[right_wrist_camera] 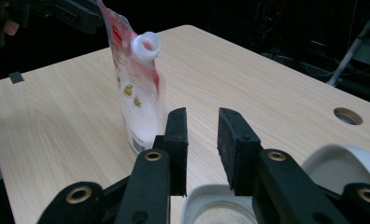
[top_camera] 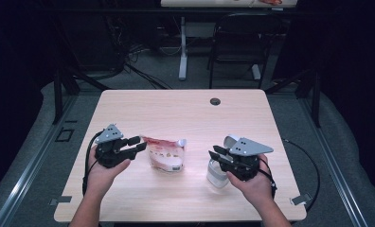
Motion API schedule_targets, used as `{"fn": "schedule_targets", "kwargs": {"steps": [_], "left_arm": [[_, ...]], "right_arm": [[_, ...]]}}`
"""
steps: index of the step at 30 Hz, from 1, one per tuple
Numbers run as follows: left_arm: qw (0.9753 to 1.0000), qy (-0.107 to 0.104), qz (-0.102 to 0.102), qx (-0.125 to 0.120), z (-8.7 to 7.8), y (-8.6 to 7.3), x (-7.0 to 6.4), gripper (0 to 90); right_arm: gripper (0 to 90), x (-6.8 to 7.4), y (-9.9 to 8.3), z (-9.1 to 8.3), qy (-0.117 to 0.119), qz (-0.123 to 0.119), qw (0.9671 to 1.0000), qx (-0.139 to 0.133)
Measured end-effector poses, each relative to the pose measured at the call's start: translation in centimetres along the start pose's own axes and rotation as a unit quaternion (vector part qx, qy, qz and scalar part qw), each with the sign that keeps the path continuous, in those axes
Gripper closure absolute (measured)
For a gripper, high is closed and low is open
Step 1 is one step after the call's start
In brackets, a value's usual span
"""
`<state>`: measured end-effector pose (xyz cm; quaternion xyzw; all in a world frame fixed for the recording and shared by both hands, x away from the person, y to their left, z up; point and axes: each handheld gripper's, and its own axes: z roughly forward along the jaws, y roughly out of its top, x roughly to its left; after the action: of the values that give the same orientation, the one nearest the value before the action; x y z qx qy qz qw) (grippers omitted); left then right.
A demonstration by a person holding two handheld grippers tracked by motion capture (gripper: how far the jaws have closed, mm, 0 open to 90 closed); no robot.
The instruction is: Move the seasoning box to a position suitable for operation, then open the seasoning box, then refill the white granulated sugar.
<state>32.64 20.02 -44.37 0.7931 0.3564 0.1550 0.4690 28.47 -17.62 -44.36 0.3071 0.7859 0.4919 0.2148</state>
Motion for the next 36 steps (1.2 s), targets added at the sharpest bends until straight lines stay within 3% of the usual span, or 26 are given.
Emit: {"fn": "schedule_targets", "kwargs": {"steps": [9, 20, 28, 36], "left_arm": [[1.0000, -0.001, 0.003, -0.001, 0.0, 0.0, -0.1, 65.9], [1.0000, 0.001, 0.006, -0.005, -0.3, -0.2, -0.3, 68.8], [1.0000, -0.001, 0.004, -0.005, -0.4, -0.3, -0.3, 69.0], [1.0000, -0.002, 0.004, -0.006, -0.5, -0.4, -0.3, 70.0]], "right_arm": [[74.3, 0.7, 1.6, 1.5, 0.016, -0.004, 0.9999, 0.000], [74.3, 1.5, 2.6, 3.4, 0.039, -0.014, 0.9991, 0.010], [72.3, 1.9, 3.0, 4.9, 0.059, -0.008, 0.9982, 0.010], [70.9, 2.1, 3.4, 5.6, 0.060, -0.006, 0.9981, 0.010]]}}
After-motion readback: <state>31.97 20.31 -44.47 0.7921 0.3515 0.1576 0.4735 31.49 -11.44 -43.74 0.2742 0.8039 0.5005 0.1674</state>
